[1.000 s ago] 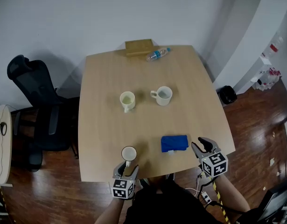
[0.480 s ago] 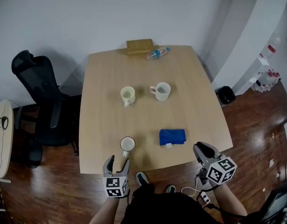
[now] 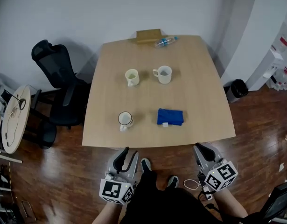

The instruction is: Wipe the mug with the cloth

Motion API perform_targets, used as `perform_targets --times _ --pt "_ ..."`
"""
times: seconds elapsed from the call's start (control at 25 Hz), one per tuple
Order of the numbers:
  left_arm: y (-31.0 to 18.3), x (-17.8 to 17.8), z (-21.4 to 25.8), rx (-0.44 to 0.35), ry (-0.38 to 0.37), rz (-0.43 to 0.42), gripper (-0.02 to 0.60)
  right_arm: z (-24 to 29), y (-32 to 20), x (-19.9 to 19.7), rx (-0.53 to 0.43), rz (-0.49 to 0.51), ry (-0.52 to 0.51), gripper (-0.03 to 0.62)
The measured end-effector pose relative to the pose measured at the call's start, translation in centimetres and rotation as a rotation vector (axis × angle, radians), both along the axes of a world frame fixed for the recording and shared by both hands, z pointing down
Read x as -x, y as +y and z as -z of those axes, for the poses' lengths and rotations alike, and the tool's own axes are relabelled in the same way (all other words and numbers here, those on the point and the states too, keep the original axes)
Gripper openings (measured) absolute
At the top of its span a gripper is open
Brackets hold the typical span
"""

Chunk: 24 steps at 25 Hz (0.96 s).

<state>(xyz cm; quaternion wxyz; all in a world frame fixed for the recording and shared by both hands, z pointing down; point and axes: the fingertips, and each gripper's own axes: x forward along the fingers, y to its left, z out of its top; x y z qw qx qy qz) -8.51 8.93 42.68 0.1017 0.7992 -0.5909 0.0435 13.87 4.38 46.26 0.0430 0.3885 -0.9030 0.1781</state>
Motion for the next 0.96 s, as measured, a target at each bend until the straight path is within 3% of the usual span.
perform_targets --times 0.2,0.52,0.68,0.96 --pt "3.0 -3.4 0.5 0.001 0.026 -0.011 0.123 0.1 2.0 -2.0 -0.023 -0.037 -0.003 0.015" --pt "4.9 -3.9 -0.2 0.034 0.050 -0.069 0.123 1.2 4.0 -0.3 -0.098 -0.031 0.056 0.012" --pt "5.6 -3.0 -0.4 0.033 0.026 -0.103 0.123 1.1 4.5 1.6 -0.109 -0.033 0.076 0.012" --pt "6.1 0.6 -1.5 0.064 0.048 -0.081 0.123 1.7 4.7 3.9 -0.131 -0.039 0.090 0.011"
